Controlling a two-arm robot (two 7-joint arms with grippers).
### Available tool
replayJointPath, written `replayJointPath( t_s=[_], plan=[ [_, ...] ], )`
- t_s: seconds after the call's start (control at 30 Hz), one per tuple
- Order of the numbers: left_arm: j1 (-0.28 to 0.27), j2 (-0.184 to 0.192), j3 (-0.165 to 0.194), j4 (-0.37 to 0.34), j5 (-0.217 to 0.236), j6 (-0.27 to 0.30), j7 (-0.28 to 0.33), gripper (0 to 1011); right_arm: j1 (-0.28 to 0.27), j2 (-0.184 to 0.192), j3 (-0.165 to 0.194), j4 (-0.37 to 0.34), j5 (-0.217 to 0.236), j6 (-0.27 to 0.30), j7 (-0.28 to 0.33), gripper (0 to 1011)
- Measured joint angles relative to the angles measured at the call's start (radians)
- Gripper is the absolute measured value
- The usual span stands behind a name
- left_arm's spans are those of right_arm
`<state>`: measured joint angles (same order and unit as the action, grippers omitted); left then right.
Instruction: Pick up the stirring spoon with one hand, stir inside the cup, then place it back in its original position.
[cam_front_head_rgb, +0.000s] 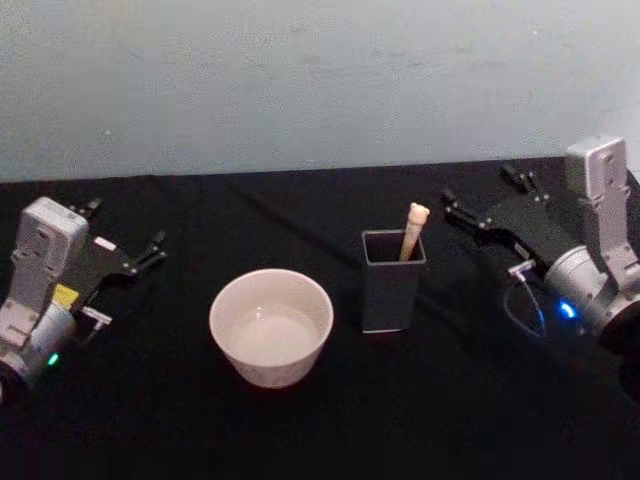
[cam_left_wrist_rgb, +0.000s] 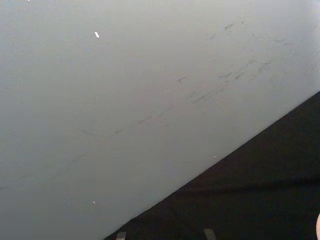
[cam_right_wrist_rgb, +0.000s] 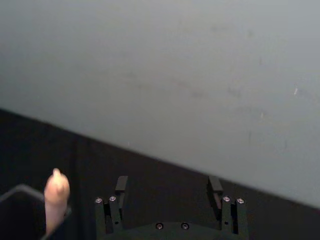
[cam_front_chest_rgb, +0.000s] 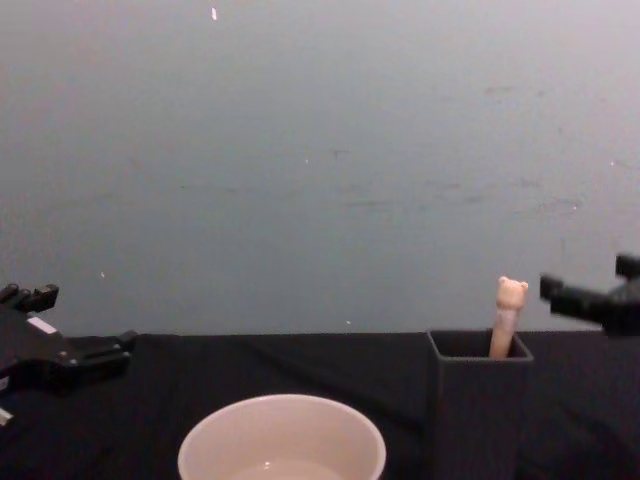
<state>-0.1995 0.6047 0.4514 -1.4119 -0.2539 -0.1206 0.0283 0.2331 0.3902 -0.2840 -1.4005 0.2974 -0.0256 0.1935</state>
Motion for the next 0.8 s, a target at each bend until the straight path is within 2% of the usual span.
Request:
replayJointPath(
  t_s=[0.13,0.8],
  plan=[
    [0.0,0.0,0.0,0.0,0.0,0.0,0.0,1001,0.0,-0.01,-0.007,0.024,-0.019,0.016,-0.004,1002],
    [0.0,0.0,0.0,0.0,0.0,0.0,0.0,1001,0.001,-0.005,-0.004,0.012,-0.012,0.009,-0.003,1002]
  ],
)
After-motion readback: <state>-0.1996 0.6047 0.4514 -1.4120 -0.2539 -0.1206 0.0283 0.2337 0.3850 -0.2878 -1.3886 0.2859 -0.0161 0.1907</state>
